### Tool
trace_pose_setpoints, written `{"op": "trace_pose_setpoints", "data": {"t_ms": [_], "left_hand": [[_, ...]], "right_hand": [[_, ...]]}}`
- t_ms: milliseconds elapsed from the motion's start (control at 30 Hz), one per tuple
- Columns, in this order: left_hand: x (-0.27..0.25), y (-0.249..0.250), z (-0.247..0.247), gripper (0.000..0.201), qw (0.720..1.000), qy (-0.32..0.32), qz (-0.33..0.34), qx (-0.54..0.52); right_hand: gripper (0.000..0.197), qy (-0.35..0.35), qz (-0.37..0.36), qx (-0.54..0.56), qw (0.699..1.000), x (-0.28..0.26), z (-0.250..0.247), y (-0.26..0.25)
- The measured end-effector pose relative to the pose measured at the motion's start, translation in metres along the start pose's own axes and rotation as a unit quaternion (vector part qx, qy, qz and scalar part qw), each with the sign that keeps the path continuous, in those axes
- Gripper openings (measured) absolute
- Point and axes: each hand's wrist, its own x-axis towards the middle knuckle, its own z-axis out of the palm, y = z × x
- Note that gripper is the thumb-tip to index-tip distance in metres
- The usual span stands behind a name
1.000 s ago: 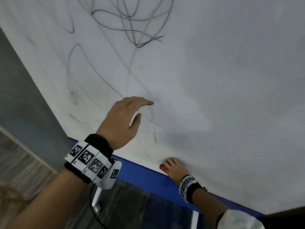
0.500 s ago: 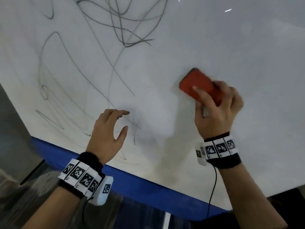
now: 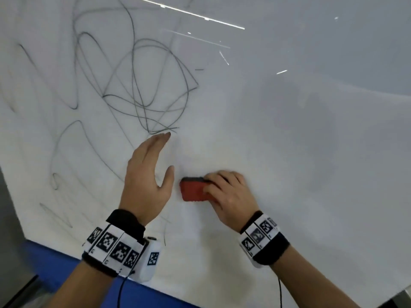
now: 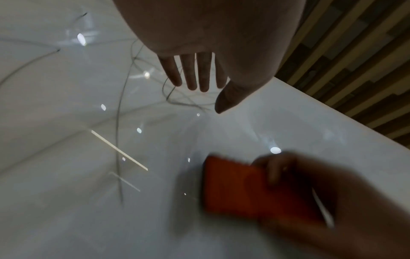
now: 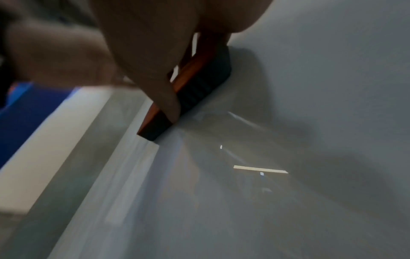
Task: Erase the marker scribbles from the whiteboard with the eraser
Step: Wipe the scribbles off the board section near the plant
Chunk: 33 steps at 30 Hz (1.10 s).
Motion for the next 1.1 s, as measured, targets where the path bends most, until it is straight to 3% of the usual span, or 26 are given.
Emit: {"op": "trace_pose_setpoints", "data": {"t_ms": [100, 167, 267, 400, 467, 533, 600, 700, 767, 833, 933, 1100], "left_hand": [[0.038, 0.010, -0.007, 0.063, 0.995, -0.024, 0.084, 0.041], [0.067, 0.026, -0.008, 0.067, 0.986, -0.046, 0.145, 0.062], [0.109, 0.045, -0.005, 0.067, 0.981, -0.038, 0.180, 0.064], [0.156, 0.049, -0.007, 0.052, 0.970, -0.018, 0.225, 0.089], [0.175, 0.046, -0.011, 0.051, 0.960, -0.007, 0.252, 0.119], [0.201, 0.043, -0.021, 0.051, 0.962, 0.048, 0.232, 0.133], [0.228, 0.043, -0.032, 0.052, 0.969, 0.120, 0.179, 0.118], [0.242, 0.049, -0.029, 0.053, 0.972, 0.180, 0.119, 0.094], [0.221, 0.053, -0.011, 0.052, 0.972, 0.171, 0.129, 0.096], [0.195, 0.049, 0.004, 0.051, 0.967, 0.130, 0.183, 0.118], [0.205, 0.029, -0.016, 0.049, 0.946, 0.102, 0.250, 0.178], [0.267, -0.008, -0.074, 0.051, 0.965, 0.197, 0.110, 0.131]], "right_hand": [[0.036, 0.099, 0.057, 0.005, 0.993, 0.079, -0.062, 0.029], [0.043, 0.121, 0.067, 0.004, 0.990, 0.130, -0.095, 0.044], [0.049, 0.079, 0.050, 0.028, 0.995, 0.177, -0.124, 0.056], [0.067, -0.008, 0.050, 0.076, 0.996, 0.189, -0.153, 0.059], [0.072, -0.012, 0.048, 0.101, 0.994, 0.195, -0.172, 0.065], [0.067, 0.052, 0.051, 0.078, 0.994, 0.210, -0.193, 0.076], [0.066, 0.117, 0.078, -0.023, 0.990, 0.228, -0.205, 0.083], [0.070, 0.137, 0.164, -0.130, 0.968, 0.243, -0.196, 0.079], [0.070, 0.138, 0.202, -0.148, 0.958, 0.244, -0.180, 0.076], [0.068, 0.136, 0.217, -0.174, 0.951, 0.241, -0.167, 0.075], [0.062, 0.129, 0.213, -0.193, 0.949, 0.235, -0.158, 0.081], [0.060, 0.118, 0.214, -0.203, 0.948, 0.231, -0.158, 0.084]]}}
